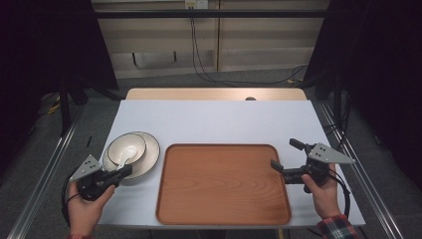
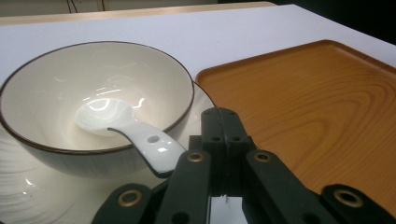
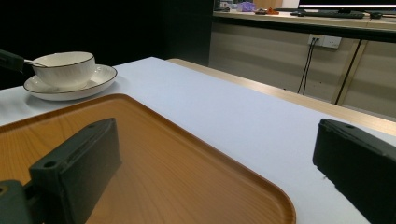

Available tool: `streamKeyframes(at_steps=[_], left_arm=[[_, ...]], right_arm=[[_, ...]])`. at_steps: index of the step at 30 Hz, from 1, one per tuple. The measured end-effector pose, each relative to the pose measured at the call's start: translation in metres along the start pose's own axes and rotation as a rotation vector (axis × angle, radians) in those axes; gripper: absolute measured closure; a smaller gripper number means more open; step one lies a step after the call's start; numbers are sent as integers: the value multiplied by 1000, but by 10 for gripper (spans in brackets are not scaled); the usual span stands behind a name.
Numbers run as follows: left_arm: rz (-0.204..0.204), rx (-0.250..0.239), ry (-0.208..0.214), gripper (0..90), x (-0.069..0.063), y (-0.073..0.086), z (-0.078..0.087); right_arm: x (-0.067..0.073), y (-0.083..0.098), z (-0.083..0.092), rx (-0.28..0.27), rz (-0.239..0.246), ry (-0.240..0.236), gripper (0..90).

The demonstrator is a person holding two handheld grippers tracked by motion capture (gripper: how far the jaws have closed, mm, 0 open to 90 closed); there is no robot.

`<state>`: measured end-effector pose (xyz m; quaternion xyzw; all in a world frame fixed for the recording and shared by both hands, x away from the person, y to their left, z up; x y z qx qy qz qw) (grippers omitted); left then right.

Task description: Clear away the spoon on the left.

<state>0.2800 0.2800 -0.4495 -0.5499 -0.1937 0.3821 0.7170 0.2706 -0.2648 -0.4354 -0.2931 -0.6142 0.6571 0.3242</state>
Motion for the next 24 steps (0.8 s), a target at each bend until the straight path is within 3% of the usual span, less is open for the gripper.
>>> streamKeyframes(at_steps=[17,24], left_arm=[[23,-18,-51,900,14,0,9],[28,-30,-92,900,21,1,11]], right_arm=[[2,1,-1,6,1,-9,6],[3,1,-1,6,2,-12,6]])
Point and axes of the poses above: each handheld gripper's, and its own axes: z roughly backward along the jaws, y roughly out of its underside, x roughly to its left, the point moved 3 cm from there along -z, roughly forward along the jaws, and after that the axes turned 8 degrees about -x, right-handed, at the moved point
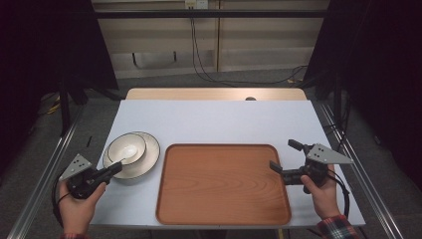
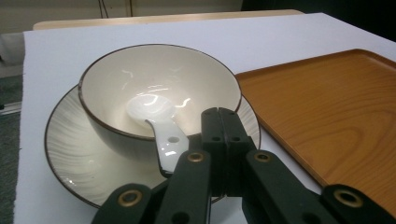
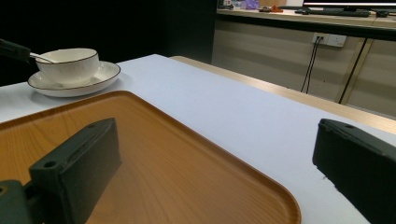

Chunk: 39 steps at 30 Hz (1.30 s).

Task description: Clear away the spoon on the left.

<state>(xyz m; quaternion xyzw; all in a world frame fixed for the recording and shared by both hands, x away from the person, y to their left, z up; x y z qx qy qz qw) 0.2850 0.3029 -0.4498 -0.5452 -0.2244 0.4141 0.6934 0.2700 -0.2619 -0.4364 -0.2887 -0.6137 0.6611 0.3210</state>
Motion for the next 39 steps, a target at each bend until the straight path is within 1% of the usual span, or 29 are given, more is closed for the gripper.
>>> streamKeyframes(at_steps=[6,7,8,9,10,11,14,15,18,20,23,24,25,26,28,30,31,33,34,36,38,39], left_arm=[[1,-4,-15,900,6,0,0],[6,-8,-22,900,8,0,-1],[2,-9,-32,900,10,-1,-1],[5,-11,-31,900,11,-1,-2],[5,-13,-41,900,11,-1,-2],[9,-13,-40,900,12,-1,-2],[6,-20,-58,900,15,-2,-3],[8,-23,-69,900,16,-2,-3],[15,-29,-75,900,20,-2,-3],[13,-29,-88,900,21,-3,-2],[22,-36,-104,900,23,-3,0],[15,-35,-122,900,23,-4,1],[-3,-24,-134,900,23,-4,2],[-2,-24,-145,896,23,-5,3],[22,-31,-158,889,23,-5,3],[26,-27,-158,879,23,-4,4],[35,-30,-162,861,23,-3,5],[39,-29,-162,834,22,-3,6],[46,-32,-175,823,21,-3,6],[54,-32,-167,813,19,-3,6],[61,-27,-177,798,18,-3,6],[72,-26,-165,795,17,-2,5]], right_arm=[[1,0,0,5,4,4,6],[1,0,1,5,0,-1,6],[1,0,1,6,2,2,6],[1,1,1,11,1,5,6],[1,1,0,10,3,2,6],[2,1,1,16,5,1,6],[3,1,1,16,14,-6,6],[3,1,1,15,13,-5,7],[3,1,2,16,13,-4,7],[3,1,2,15,13,-5,7],[3,1,2,18,13,-6,7],[3,1,2,20,13,-5,7],[3,1,1,21,14,-12,7],[4,2,1,23,12,-13,7],[4,2,1,30,12,-16,7],[4,2,1,28,12,-18,7],[4,2,1,28,11,-18,7],[4,2,1,29,11,-17,8],[4,2,1,29,12,-16,8],[4,2,1,31,14,-16,8],[3,2,1,31,14,-19,8],[3,2,1,37,14,-28,8]])
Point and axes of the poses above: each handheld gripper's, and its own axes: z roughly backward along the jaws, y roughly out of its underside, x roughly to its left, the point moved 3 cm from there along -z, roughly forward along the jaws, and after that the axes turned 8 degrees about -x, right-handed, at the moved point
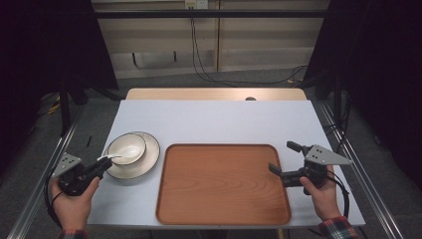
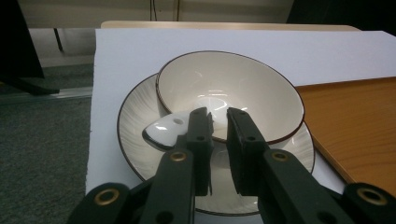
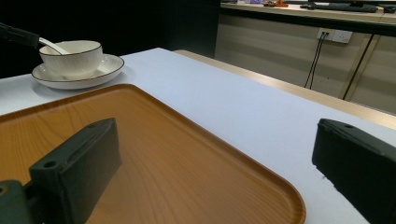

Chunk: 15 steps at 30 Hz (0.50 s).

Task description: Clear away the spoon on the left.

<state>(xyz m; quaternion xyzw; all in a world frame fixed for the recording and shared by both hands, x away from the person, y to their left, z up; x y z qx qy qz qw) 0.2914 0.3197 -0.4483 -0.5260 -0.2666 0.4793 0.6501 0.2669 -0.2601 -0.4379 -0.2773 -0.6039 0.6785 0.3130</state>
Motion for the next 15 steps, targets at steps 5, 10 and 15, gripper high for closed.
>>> streamKeyframes(at_steps=[5,10,15], left_arm=[[21,18,4,773,-1,2,-1],[38,16,-26,762,5,4,1],[65,13,-65,680,16,6,1]], right_arm=[[0,0,0,-7,1,14,8],[0,-1,0,-9,-1,9,8],[0,-1,0,-16,-4,16,8]])
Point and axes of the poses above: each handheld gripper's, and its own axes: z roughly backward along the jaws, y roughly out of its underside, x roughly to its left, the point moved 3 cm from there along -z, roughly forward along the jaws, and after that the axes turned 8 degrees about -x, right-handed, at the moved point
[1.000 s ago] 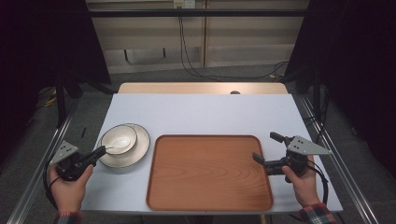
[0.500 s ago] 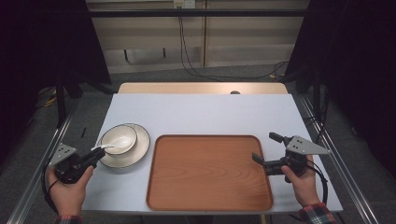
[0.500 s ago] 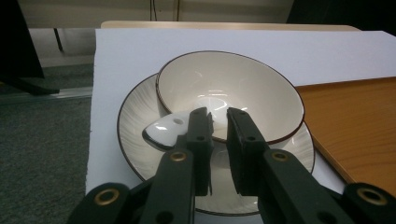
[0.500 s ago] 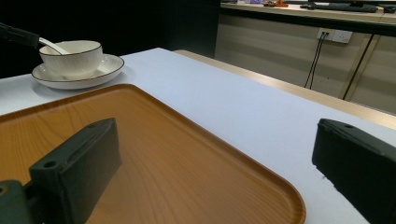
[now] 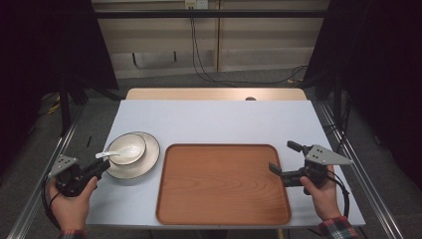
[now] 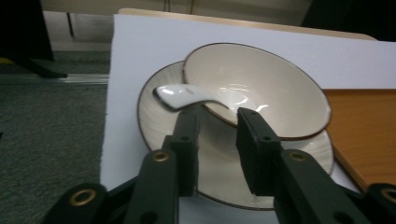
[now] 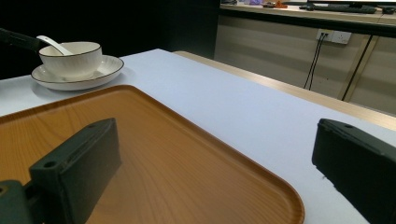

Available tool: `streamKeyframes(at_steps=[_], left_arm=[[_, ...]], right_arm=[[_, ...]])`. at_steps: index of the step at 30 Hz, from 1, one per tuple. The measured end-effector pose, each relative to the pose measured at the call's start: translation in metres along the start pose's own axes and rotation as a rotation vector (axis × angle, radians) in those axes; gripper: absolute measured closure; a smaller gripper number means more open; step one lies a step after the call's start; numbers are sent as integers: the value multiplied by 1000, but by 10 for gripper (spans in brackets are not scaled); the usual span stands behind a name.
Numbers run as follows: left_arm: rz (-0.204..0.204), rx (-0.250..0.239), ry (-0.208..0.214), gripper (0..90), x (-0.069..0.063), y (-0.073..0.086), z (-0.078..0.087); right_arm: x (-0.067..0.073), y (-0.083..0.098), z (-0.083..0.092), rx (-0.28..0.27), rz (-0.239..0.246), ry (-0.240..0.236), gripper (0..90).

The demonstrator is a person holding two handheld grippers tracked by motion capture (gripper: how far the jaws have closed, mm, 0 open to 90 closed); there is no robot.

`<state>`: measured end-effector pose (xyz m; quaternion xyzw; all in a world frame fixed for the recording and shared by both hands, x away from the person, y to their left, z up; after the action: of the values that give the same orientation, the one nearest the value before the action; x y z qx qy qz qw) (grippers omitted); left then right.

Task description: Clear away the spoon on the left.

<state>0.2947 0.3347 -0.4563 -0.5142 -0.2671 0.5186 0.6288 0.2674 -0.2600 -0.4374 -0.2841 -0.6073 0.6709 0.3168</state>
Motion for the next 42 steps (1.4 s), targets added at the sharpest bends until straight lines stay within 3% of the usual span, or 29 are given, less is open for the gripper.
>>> streamKeyframes(at_steps=[2,4,12,20,30,42], left_arm=[[11,-4,-23,637,3,0,-1],[11,-5,-19,616,4,-1,-1],[23,-27,-56,445,7,0,-8],[65,-50,-48,433,7,-1,-9],[80,-63,-50,426,7,-2,-13],[114,-79,-45,535,5,-4,-13]], right_arm=[[0,0,0,6,2,11,9],[0,0,0,19,2,-20,10],[1,1,-1,14,7,-10,12],[1,1,-1,20,14,-2,12],[3,1,0,21,19,-6,12],[3,1,2,32,30,-17,12]])
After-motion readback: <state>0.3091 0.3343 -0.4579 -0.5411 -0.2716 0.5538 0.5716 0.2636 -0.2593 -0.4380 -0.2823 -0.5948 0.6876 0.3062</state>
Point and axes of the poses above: each handheld gripper's, and its own axes: z roughly backward along the jaws, y roughly out of its underside, x roughly to its left, the point moved 3 cm from there along -z, roughly forward along the jaws, and after that the axes turned 8 degrees about -x, right-handed, at the moved point
